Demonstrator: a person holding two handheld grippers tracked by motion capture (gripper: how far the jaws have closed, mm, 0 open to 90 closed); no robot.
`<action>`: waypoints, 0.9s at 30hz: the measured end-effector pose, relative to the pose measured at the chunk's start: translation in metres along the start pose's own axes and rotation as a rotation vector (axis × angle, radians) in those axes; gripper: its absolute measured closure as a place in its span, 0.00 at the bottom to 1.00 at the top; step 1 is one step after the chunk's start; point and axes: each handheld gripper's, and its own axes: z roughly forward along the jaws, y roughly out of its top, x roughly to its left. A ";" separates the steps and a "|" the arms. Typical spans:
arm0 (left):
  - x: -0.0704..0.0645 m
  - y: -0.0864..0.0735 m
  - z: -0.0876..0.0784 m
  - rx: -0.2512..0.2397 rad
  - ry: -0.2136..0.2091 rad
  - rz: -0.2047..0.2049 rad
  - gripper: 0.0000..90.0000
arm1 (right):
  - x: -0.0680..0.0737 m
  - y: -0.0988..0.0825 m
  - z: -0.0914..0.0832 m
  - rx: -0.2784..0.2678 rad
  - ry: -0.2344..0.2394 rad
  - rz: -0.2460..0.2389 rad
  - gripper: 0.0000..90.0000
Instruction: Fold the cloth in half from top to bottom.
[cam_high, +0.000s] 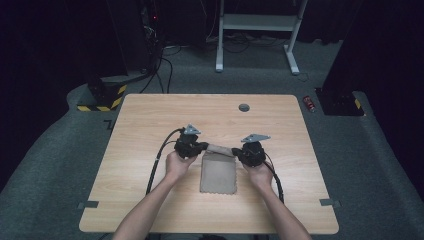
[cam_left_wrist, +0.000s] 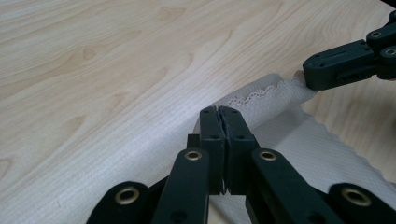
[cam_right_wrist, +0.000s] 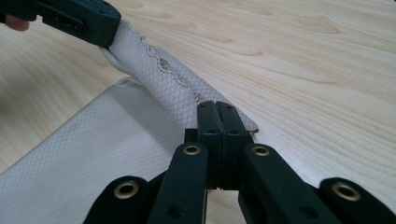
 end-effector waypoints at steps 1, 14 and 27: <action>-0.002 -0.002 -0.001 -0.001 -0.004 -0.001 0.98 | 0.001 -0.001 -0.001 -0.004 0.001 -0.011 1.00; -0.018 -0.015 -0.013 -0.001 -0.020 0.066 0.98 | 0.014 -0.017 -0.012 -0.001 0.020 -0.045 1.00; -0.024 -0.034 -0.020 -0.026 -0.052 0.033 0.98 | 0.027 -0.030 -0.019 0.010 0.027 -0.069 1.00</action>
